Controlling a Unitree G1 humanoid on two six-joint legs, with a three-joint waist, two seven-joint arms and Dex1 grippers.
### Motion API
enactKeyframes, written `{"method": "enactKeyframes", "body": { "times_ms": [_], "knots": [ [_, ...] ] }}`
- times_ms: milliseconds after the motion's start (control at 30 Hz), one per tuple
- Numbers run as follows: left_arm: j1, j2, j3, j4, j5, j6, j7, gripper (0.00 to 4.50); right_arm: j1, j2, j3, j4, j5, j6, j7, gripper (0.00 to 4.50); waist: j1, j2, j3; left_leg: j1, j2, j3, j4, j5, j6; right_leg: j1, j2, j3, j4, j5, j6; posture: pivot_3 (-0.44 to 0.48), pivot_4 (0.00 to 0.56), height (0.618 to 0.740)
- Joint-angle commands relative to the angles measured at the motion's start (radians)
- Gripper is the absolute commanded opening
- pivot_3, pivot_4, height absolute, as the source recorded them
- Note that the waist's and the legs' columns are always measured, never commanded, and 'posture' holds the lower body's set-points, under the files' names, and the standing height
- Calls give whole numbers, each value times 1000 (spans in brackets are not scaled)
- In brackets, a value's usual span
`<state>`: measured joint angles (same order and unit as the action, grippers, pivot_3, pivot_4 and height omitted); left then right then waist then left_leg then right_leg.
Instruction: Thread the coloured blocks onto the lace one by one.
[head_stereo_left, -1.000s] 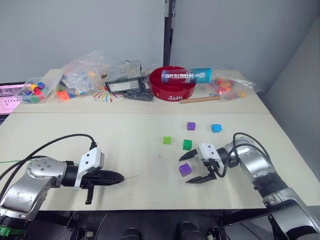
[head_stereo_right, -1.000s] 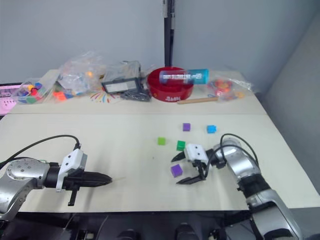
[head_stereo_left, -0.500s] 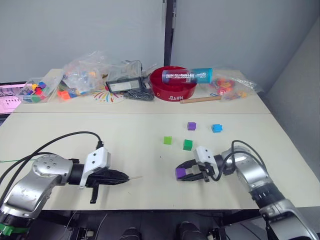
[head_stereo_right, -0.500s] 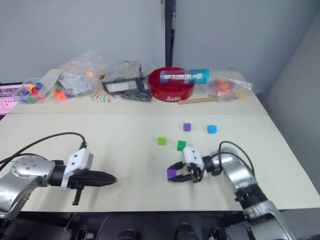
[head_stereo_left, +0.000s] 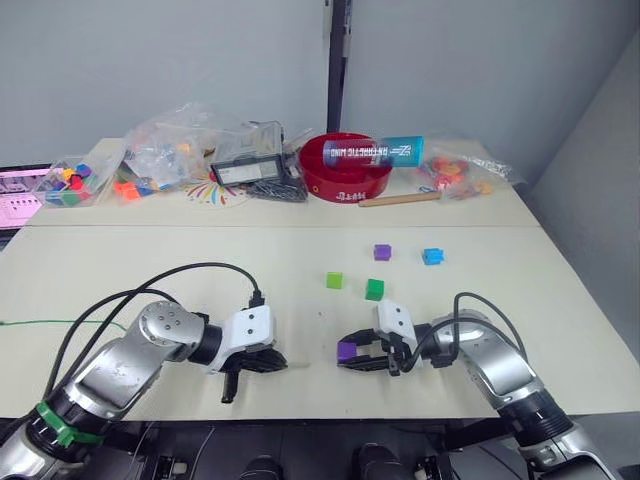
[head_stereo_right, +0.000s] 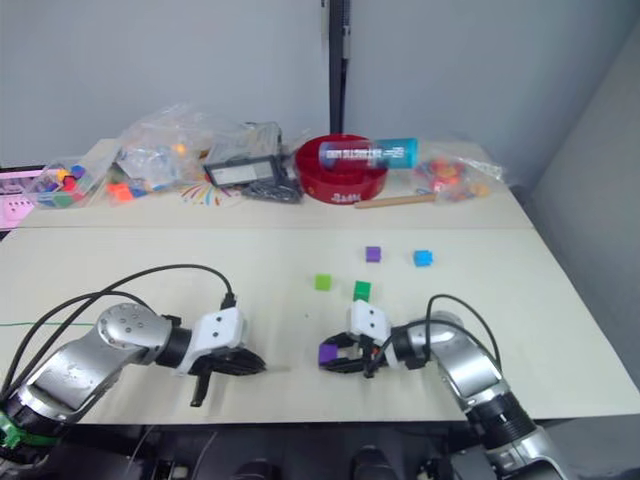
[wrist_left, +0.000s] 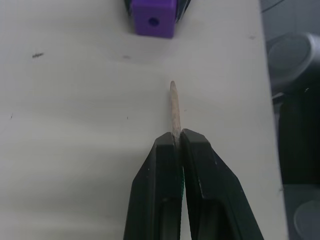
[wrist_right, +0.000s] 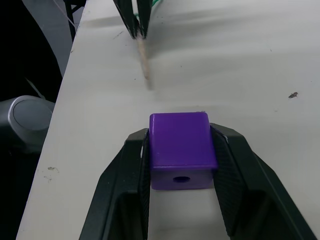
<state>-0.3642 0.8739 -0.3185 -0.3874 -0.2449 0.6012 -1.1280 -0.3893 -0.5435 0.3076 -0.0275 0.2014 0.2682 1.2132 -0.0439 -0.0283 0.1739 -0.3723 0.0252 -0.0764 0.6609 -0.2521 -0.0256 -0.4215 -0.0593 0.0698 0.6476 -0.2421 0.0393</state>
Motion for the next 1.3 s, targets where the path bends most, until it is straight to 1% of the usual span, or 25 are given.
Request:
{"method": "enactKeyframes", "body": {
  "times_ms": [33, 167, 333, 600, 1033, 1300],
  "knots": [
    [-55, -22, -29, -15, 33, 33, 22, 0, -5, 4, 16, -24, -13, -1, -15, 1181, -2, 0, 0, 0, 0, 0, 0, 0, 0, 0, 0, 0, 0, 0, 0, 0, 150, 731],
    [-75, -36, -45, -26, 45, 54, 34, 0, -5, 12, 28, -42, -14, 6, -24, 1181, -7, 0, 0, 0, 0, 0, 0, 0, 0, 0, 1, 0, 1, 0, 0, 0, 150, 731],
    [-70, -42, -47, -32, 55, 42, 37, 0, -11, 22, 39, -48, -19, 13, -35, 1181, -10, 0, 0, 1, 0, 0, 0, 0, 0, 0, 1, 0, 1, 0, 0, 0, 150, 731],
    [-86, -85, -73, -6, 81, 7, 42, 0, -17, 37, 48, -52, -21, 24, -43, 1181, -22, 0, 0, 1, 1, 0, 0, 0, 0, 0, 1, 0, 1, 0, 0, 0, 150, 731],
    [-123, -151, -99, 35, 120, -19, 33, 0, -12, 46, 55, -79, -10, 41, -47, 1181, -20, 0, 0, 1, 1, 0, 0, 0, 0, 0, 1, 0, 1, 0, 0, 0, 150, 731],
    [-146, -160, -104, 29, 117, -23, 4, 0, -19, 52, 56, -70, -22, 56, -62, 1181, -17, 0, 0, 0, 1, -1, 0, 0, 0, -1, 1, 0, 1, 0, 0, 0, 150, 731]
  ]
}}
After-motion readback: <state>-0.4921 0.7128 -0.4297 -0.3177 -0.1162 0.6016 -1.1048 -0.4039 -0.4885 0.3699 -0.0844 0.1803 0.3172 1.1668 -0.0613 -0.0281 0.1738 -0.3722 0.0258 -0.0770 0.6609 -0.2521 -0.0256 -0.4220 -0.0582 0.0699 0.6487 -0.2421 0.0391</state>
